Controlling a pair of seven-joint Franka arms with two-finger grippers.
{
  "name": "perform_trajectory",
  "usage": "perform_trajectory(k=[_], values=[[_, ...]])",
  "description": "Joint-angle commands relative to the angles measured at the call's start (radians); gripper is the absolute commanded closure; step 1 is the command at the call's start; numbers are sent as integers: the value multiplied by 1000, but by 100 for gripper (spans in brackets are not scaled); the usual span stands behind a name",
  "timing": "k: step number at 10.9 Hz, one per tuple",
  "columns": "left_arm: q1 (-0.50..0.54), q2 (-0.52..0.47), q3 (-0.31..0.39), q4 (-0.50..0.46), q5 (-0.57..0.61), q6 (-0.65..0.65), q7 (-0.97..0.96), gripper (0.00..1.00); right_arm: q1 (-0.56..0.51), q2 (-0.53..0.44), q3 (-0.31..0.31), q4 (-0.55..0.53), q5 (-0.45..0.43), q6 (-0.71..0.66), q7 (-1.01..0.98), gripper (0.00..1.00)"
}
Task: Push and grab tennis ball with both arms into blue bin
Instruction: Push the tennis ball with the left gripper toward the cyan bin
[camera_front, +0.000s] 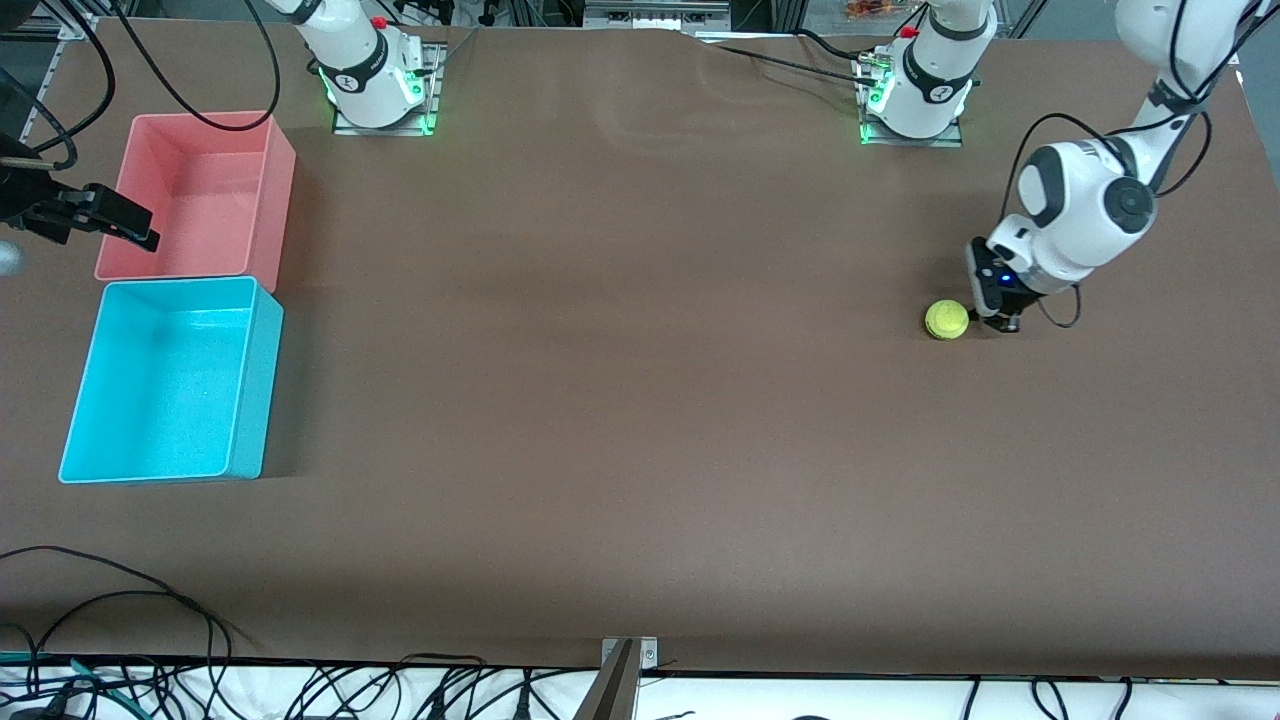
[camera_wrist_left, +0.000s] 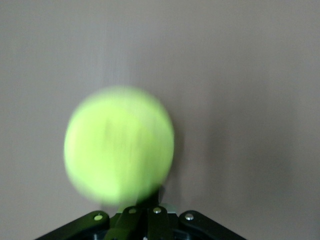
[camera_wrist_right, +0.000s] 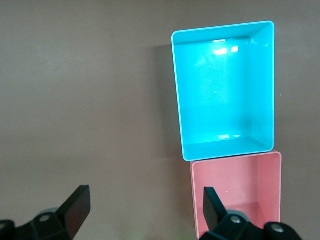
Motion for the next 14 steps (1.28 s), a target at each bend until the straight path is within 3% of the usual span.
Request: perform_trajectory(k=[1,3,7,10,14], values=[[-49,-31,-232,-37,25,52,-343,100,1,5,0,26,-6,-30,7,0],[-153,-84,-278,-8,26,-2,-532,100,0,5,0,26,-6,-29,7,0],[-129,-167,-292,-26,28,-66,-517,100,1,6,0,25,-5,-29,7,0],[51,-171,-289,-10,72,-82,-439,100,14,63,23,25,-5,-18,15,0],[266,-161,-285,121,60,-108,-521,100,39,190,47,23,-15,89,-22,0]])
